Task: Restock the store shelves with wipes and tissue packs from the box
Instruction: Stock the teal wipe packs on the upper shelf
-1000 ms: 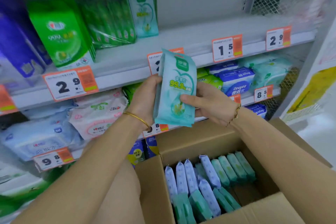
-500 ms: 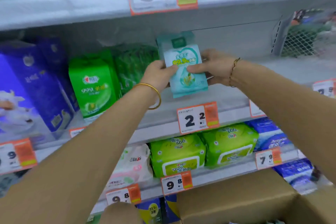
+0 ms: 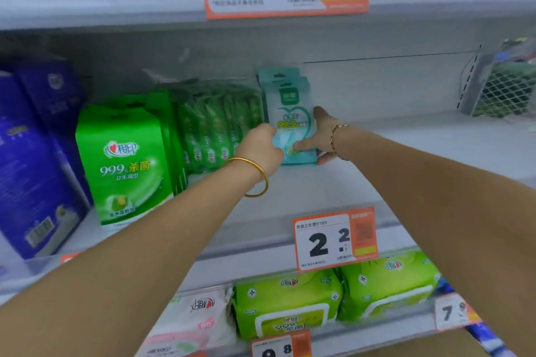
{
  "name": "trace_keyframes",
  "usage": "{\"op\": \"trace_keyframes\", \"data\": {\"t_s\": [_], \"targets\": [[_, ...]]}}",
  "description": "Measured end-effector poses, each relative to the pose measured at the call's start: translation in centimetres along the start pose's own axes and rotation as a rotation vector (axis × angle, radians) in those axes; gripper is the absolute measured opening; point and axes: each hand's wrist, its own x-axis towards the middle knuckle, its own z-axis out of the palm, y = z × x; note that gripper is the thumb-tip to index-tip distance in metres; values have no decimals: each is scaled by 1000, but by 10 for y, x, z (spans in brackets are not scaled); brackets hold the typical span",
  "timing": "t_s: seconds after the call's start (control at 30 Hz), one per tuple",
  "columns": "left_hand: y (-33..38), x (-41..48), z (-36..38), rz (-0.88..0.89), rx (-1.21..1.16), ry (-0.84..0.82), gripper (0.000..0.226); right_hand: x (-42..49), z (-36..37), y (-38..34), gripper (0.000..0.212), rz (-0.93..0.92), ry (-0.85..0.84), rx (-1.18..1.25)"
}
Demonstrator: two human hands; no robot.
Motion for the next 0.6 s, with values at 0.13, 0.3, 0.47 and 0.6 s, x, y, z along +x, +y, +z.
{"op": "trace_keyframes", "data": {"t_s": [0.13,0.3,0.47,0.6], "targets": [[-3,-3,-1,41,-7,19,44,7,6,-8,44,-27,69,-2],[-4,-6,-4,30,41,-16,41,9,10,-14,54,29,81,-108],[5,-23,-13,33,51,-3,39,-7,4,-21,63,127,51,-135],[30,-75,-20,164,-236,49,38,-61,-25,-18,45,-71,175,25]]}}
